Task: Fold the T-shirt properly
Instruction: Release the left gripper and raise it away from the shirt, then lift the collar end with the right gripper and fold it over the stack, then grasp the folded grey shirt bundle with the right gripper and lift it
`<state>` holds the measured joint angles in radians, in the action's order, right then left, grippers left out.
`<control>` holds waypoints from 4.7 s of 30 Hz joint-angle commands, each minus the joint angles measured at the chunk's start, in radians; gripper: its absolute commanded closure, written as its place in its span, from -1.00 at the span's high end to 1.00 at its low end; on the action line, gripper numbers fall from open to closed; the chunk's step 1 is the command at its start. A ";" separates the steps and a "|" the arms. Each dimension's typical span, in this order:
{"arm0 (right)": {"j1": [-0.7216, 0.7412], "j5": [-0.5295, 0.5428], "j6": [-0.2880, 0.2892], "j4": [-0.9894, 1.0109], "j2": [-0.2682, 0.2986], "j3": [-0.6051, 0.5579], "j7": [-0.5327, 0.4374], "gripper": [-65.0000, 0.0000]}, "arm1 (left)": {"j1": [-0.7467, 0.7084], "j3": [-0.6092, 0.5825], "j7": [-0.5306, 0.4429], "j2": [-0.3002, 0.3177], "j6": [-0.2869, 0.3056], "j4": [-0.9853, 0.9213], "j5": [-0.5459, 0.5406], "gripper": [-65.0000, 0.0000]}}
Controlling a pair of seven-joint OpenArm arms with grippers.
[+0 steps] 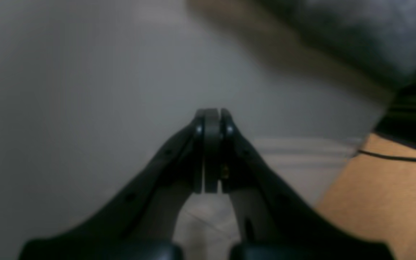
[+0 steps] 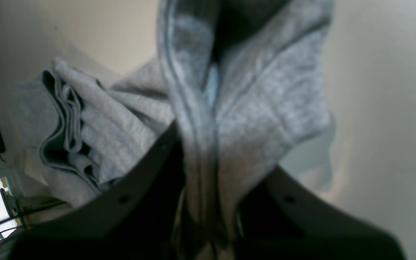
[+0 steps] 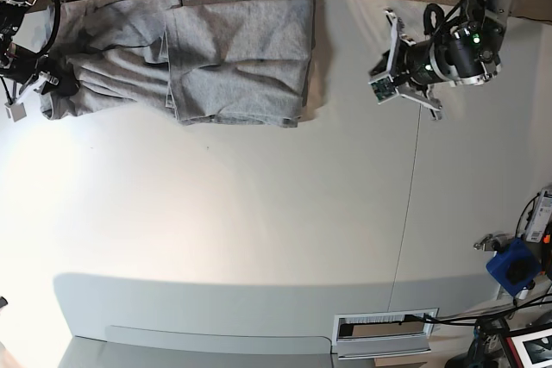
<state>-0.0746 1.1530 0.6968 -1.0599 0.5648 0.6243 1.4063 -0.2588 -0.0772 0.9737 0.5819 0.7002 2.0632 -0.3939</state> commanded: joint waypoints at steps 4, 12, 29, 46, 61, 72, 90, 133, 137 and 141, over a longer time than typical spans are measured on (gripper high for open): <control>0.011 0.025 0.001 -0.013 0.028 0.006 -0.010 -1.00 | 0.006 0.005 -0.127 -0.022 -0.099 -0.005 -0.001 -1.00; 0.011 0.218 0.001 -0.013 0.040 0.006 -0.010 -1.00 | 0.006 0.003 -0.143 -0.140 -0.080 -0.225 0.040 -1.00; 0.010 0.331 0.001 -0.202 -0.090 0.006 -0.010 -1.00 | 0.006 0.002 -0.071 -0.148 -0.045 -0.348 -0.127 -1.00; 0.002 0.163 0.001 -0.733 -0.558 -0.090 -0.010 -1.00 | 0.006 0.002 -0.054 -0.177 -0.045 -0.348 -0.127 -1.00; 0.003 -0.135 0.001 -0.733 -0.607 -0.557 -0.010 -1.00 | 0.006 0.002 -0.054 -0.177 -0.045 -0.348 -0.138 -1.00; 0.003 -0.318 0.000 -0.733 -0.607 -0.779 -0.055 -1.00 | 0.006 0.002 -0.054 -0.178 -0.045 -0.348 -0.138 -1.00; 0.005 -0.354 -0.002 -0.732 -0.607 -0.867 -0.091 -1.00 | 0.006 0.002 -0.054 -0.178 -0.045 -0.348 -0.139 -1.00; 0.063 -0.437 0.001 -0.888 -0.606 -0.306 -0.089 -1.00 | 0.007 0.002 -0.054 -0.178 -0.045 -0.348 -0.164 -1.00; 0.021 -0.602 -0.040 -0.888 -0.606 -0.411 -0.198 -1.00 | 0.006 0.002 -0.054 -0.177 -0.045 -0.348 -0.164 -1.00; 0.016 -0.718 -0.123 -0.888 -0.606 -0.531 -0.230 -1.00 | 0.006 0.002 -0.054 -0.177 -0.045 -0.348 -0.164 -1.00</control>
<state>-0.0719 0.4149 0.5720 -1.9312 -0.0410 0.0921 1.1999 -0.2539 -0.0772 0.9089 0.3939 0.6552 1.7077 -0.5625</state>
